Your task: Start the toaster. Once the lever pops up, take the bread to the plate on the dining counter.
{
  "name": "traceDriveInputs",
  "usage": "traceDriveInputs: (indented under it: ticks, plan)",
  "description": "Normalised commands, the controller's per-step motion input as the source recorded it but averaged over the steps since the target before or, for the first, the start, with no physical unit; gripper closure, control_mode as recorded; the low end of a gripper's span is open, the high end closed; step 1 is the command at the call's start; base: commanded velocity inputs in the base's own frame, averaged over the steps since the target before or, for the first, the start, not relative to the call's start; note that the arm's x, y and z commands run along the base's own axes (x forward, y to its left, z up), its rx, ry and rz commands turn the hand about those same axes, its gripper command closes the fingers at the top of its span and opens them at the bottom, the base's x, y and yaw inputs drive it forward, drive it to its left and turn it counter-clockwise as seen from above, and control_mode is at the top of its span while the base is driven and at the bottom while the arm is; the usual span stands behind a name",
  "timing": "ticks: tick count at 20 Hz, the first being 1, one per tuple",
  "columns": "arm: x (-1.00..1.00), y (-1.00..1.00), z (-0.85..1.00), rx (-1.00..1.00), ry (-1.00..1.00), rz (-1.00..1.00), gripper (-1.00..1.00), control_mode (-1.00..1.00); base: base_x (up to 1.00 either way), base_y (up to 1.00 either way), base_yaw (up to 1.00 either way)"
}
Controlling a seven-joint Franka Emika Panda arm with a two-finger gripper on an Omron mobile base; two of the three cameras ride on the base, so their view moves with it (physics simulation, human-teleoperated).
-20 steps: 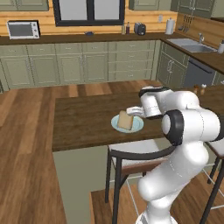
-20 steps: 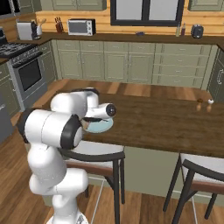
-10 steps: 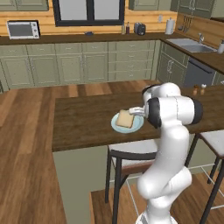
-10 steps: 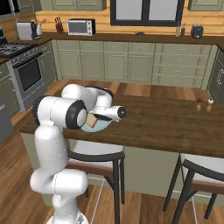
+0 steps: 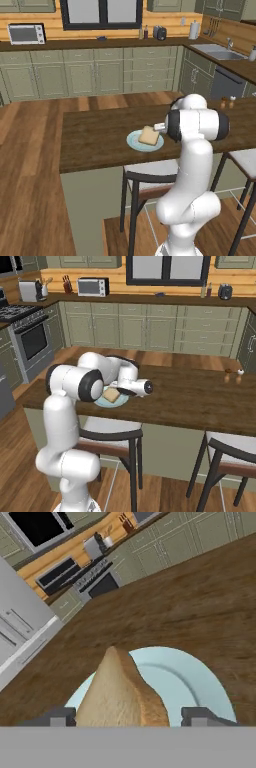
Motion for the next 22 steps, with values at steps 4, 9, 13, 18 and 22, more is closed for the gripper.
traceDriveInputs:
  ticks: [4, 9, 13, 18, 22]
  plan:
    - [0.2, -0.35, -0.05, -0.15, 0.06, -0.09, -1.0, -1.0, 0.0, 0.0, 0.0]
    - [0.31, -0.09, -0.2, -0.23, 0.14, -0.13, -1.0, -1.0, 0.0, 0.0, 0.0]
    - [0.25, 0.38, -0.32, -0.21, 0.27, -0.05, -1.0, -1.0, 0.0, 0.0, 0.0]
    - [0.1, 0.65, -0.05, -0.09, 0.1, 0.0, -1.0, -1.0, 0.0, 0.0, 0.0]
    - [0.0, 0.07, 0.26, -0.08, 0.0, -0.06, -1.0, -1.0, 0.0, 0.0, 0.0]
